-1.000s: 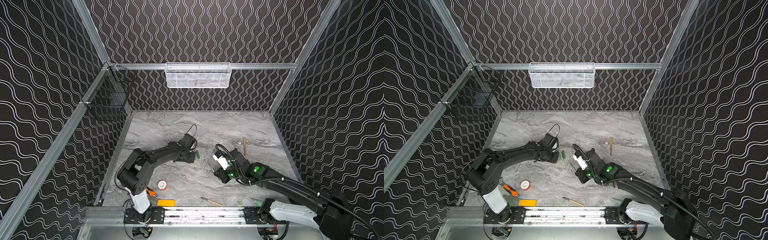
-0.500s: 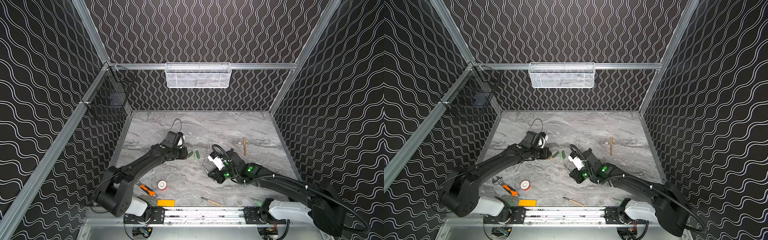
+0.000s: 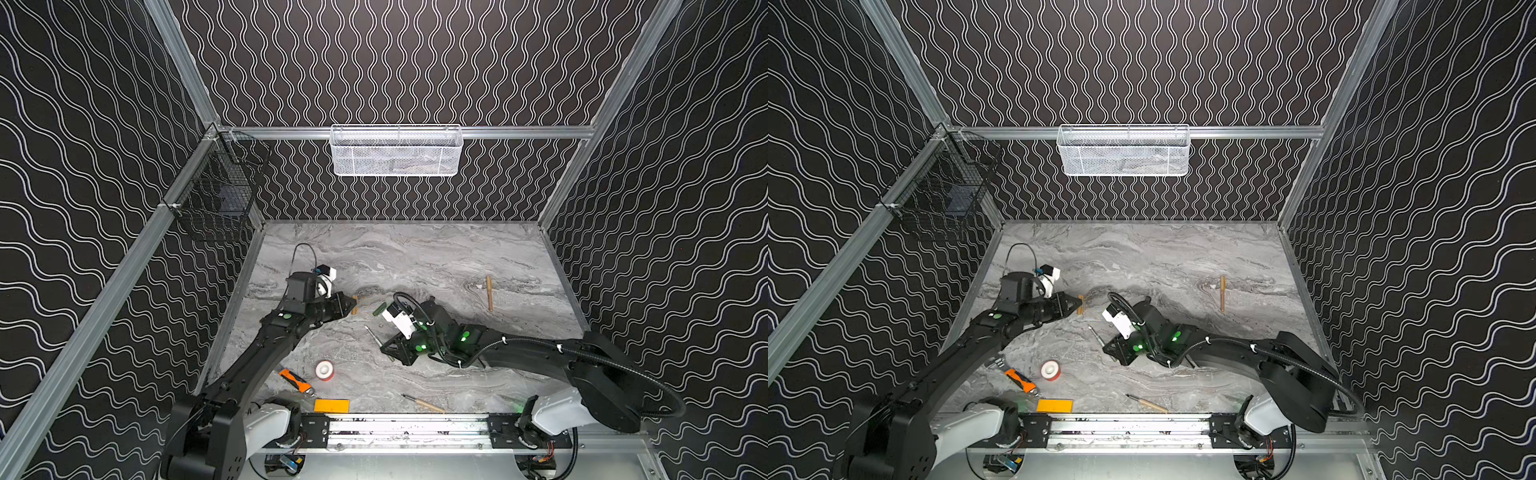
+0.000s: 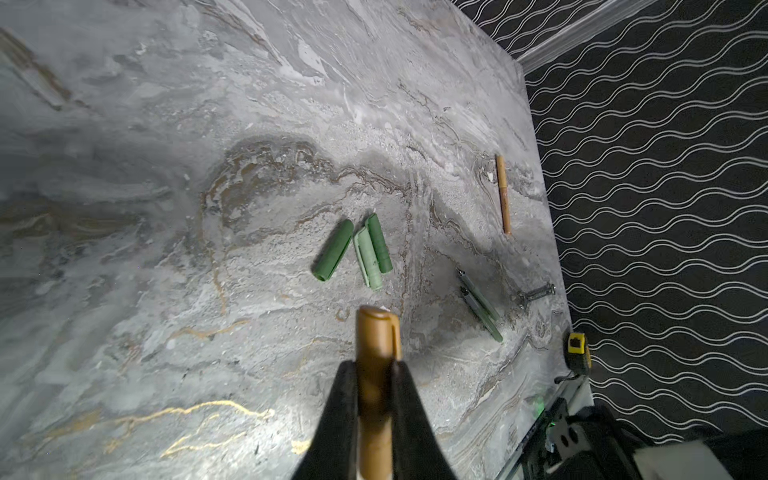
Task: Insert the pens into the pen caps
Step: 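Bring the tan cap in the left gripper toward the pen in the right gripper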
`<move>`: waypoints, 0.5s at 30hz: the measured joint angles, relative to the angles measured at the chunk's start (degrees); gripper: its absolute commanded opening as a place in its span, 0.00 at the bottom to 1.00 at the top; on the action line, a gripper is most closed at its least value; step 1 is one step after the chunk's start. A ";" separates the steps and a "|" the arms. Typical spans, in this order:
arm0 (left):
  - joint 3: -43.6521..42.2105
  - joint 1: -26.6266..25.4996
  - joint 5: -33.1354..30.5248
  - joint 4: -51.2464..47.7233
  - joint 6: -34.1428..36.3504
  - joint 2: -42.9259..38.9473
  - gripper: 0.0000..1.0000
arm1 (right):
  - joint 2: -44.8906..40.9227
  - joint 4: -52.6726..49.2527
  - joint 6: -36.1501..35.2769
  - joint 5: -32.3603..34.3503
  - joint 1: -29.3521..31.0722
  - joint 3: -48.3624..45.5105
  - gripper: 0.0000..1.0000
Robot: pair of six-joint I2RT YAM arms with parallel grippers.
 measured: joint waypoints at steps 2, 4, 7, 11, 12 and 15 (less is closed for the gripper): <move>-1.62 1.73 1.25 1.16 -0.72 -1.77 0.00 | 1.49 2.40 1.38 -0.04 0.31 0.15 0.16; -3.23 2.73 2.45 2.71 -2.19 -3.56 0.00 | 3.39 4.35 2.71 -0.04 0.57 0.85 0.16; -4.76 3.37 4.02 5.20 -3.69 -4.52 0.00 | 6.23 6.97 4.04 -0.02 1.03 2.38 0.16; -6.97 3.61 5.97 9.53 -6.03 -5.01 0.00 | 8.24 9.86 5.53 0.00 1.79 3.56 0.16; -7.43 3.63 6.43 10.54 -6.84 -5.09 0.00 | 8.59 10.49 5.81 0.02 1.88 3.85 0.16; -8.35 3.67 7.50 13.53 -8.17 -5.22 0.00 | 9.29 12.13 6.95 0.26 2.08 4.20 0.16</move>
